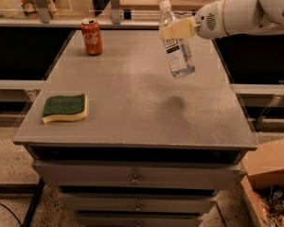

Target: Place blue plastic bottle upright

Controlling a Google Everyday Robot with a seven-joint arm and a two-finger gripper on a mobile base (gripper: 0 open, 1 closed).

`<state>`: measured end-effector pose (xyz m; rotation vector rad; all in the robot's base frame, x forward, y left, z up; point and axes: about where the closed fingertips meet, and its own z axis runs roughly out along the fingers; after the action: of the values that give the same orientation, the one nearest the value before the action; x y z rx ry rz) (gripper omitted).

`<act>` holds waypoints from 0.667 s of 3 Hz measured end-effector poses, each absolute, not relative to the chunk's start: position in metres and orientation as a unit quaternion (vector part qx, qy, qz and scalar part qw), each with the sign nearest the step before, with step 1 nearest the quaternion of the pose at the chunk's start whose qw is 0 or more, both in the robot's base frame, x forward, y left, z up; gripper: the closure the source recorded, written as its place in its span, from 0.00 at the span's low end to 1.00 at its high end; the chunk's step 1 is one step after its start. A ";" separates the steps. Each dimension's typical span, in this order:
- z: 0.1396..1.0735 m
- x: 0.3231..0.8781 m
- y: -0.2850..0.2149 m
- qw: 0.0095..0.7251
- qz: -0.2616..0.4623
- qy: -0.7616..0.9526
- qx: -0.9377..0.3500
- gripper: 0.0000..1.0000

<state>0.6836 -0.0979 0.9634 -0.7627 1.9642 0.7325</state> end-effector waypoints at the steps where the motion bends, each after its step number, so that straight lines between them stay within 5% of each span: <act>1: 0.971 0.677 -0.083 0.456 0.298 0.765 -0.344 1.00; 2: 0.969 0.678 -0.085 0.455 0.296 0.766 -0.344 1.00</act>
Offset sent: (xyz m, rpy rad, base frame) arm -0.0072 0.0146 0.0083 0.0067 -0.0651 0.0676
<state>0.6779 -0.0846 0.9694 -0.8480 1.8901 0.7305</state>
